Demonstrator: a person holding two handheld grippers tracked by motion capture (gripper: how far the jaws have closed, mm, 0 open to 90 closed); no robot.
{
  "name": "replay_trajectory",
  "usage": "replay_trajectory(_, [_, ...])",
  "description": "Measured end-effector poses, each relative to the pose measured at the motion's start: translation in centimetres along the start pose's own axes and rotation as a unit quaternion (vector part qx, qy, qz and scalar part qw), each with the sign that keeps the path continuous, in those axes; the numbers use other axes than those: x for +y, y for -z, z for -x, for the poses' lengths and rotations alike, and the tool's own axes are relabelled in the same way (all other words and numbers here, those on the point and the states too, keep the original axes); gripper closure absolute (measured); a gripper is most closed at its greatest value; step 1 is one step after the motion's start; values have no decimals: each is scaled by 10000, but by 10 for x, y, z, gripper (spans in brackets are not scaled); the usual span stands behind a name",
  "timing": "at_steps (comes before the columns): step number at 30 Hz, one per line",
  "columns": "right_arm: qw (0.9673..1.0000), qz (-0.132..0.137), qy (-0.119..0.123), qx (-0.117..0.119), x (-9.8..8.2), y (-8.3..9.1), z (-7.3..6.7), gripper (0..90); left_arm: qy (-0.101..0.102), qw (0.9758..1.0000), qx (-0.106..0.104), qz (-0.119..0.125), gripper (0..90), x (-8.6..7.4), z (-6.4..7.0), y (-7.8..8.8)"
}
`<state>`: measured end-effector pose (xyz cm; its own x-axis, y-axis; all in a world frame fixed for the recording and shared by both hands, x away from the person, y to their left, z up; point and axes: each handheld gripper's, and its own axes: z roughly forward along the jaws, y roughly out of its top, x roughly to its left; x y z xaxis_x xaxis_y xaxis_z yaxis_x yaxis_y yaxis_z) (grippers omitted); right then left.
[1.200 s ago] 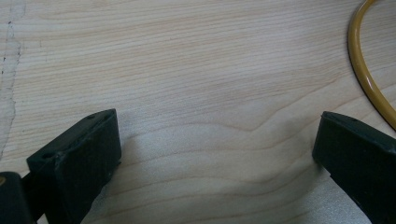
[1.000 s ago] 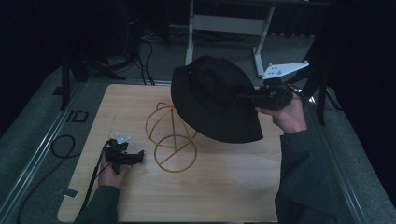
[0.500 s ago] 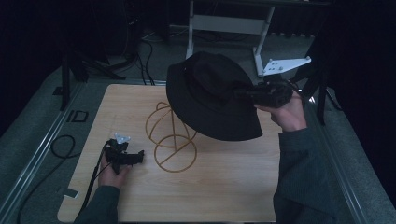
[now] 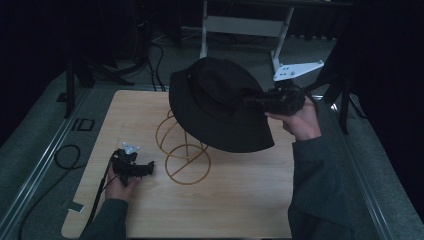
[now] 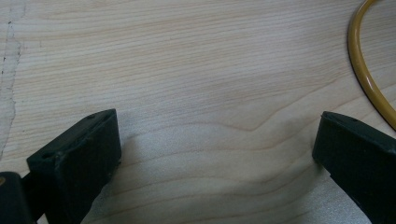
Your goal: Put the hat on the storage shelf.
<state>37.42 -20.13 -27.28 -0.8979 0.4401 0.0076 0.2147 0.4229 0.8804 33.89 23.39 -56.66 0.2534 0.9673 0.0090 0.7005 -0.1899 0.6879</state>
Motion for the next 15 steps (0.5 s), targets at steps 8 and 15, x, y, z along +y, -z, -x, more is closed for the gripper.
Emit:
replay_trajectory(8, [9997,-156,186,100,7,-9,-8,866,9,10000,-2,-1,13,0,0,0])
replay_trajectory(15, [9991,-283,262,149,10,-17,-11,866,11,10000,-3,-1,13,0,0,0])
